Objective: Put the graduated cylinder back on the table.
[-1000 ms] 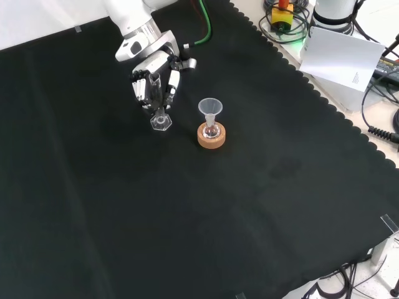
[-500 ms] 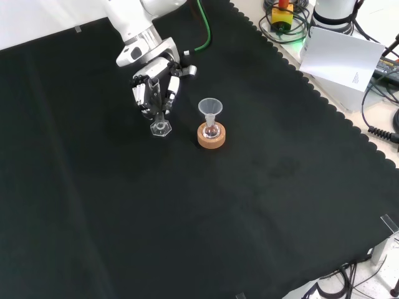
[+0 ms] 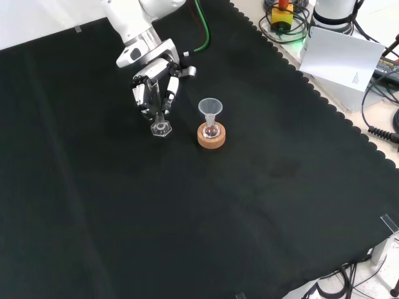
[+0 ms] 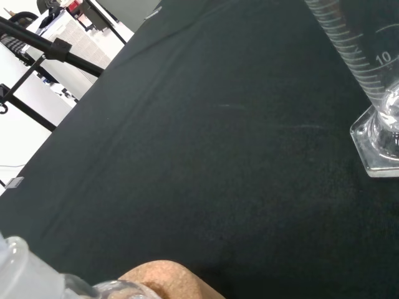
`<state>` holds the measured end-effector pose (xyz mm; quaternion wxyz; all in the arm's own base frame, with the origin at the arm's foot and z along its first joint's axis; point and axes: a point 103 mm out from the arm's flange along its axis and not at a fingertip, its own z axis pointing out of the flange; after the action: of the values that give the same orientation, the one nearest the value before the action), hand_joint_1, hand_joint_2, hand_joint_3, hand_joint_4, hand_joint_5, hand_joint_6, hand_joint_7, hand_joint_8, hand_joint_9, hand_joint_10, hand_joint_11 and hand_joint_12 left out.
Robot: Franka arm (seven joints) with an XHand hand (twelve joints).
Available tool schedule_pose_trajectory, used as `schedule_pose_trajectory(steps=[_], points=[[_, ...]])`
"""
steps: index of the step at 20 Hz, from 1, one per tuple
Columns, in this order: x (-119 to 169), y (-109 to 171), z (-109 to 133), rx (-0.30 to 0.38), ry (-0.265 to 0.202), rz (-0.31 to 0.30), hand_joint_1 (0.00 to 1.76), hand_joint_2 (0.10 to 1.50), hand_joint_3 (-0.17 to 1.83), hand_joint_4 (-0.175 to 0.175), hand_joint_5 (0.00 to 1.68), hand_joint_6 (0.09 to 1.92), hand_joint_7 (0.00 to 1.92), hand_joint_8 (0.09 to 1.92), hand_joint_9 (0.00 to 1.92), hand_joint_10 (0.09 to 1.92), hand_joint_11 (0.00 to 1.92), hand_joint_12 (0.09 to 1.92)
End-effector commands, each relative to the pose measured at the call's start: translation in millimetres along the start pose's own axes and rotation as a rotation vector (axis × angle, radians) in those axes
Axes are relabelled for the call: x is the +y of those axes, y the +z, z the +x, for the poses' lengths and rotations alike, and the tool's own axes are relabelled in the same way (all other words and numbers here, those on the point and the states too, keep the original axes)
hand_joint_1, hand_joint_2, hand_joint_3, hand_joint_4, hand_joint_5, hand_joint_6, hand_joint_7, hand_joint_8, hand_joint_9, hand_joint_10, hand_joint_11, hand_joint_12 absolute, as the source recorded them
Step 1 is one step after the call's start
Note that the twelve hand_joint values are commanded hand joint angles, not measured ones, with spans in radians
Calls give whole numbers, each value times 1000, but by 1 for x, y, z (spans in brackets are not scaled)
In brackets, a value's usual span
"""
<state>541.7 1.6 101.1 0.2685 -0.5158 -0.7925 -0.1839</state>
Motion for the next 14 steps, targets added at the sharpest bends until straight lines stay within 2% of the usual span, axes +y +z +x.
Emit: schedule_pose_trajectory(steps=[1, 7, 10, 13, 14], points=[[-1, 1, -3, 10, 0, 5, 1243, 1158, 1, -175, 880, 1139, 910, 1137, 1421, 87, 1172, 782], [-2, 2, -3, 4, 0, 4, 1238, 1167, 2, -175, 863, 1166, 891, 1164, 1411, 87, 1162, 792], [-2, 3, -3, 26, -2, 8, 1232, 1181, 2, -175, 835, 1205, 863, 1205, 1387, 87, 1140, 812], [-2, 3, -4, 38, -6, 9, 1152, 1178, -1, -175, 857, 1181, 899, 807, 1358, 87, 1132, 840], [-2, 3, -4, 38, -7, 10, 1145, 1172, -2, -175, 869, 1163, 909, 733, 1352, 87, 1141, 844]])
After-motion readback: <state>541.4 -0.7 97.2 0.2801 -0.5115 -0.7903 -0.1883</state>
